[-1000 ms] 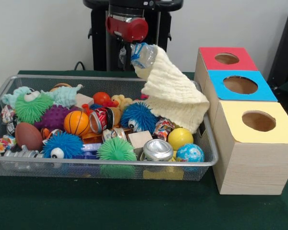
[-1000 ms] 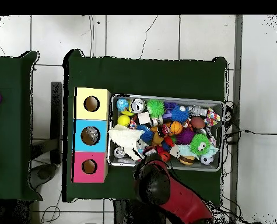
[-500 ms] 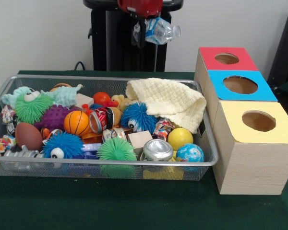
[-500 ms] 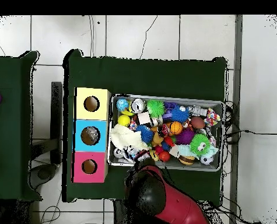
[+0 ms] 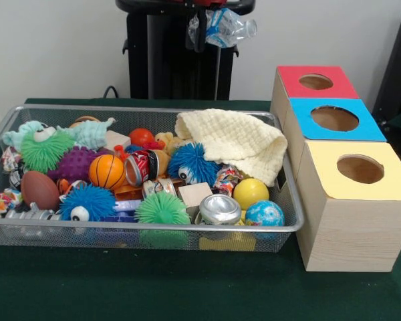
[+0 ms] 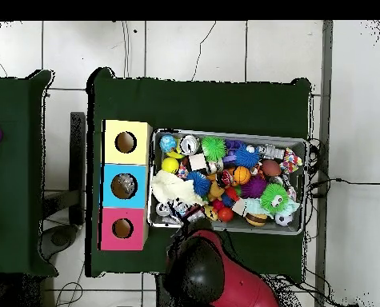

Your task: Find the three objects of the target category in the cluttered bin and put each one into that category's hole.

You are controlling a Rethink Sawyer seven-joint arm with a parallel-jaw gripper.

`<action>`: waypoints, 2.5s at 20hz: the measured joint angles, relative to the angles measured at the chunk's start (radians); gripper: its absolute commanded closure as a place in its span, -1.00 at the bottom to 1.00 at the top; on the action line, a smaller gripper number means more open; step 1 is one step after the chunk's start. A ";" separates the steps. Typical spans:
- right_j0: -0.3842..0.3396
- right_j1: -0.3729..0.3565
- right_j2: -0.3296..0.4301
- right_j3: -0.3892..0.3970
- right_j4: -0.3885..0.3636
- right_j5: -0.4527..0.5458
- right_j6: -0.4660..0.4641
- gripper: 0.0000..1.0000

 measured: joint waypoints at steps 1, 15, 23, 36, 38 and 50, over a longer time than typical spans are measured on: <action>0.004 0.000 -0.002 0.000 0.004 0.000 0.000 1.00; 0.132 0.032 -0.009 0.008 0.101 -0.009 0.005 1.00; 0.169 0.068 -0.009 0.008 0.142 -0.060 0.026 1.00; 0.231 0.124 -0.004 0.008 0.208 -0.151 0.048 1.00; 0.244 0.132 -0.004 0.008 0.220 -0.151 0.061 1.00; 0.295 0.159 0.000 0.008 0.253 -0.155 0.125 1.00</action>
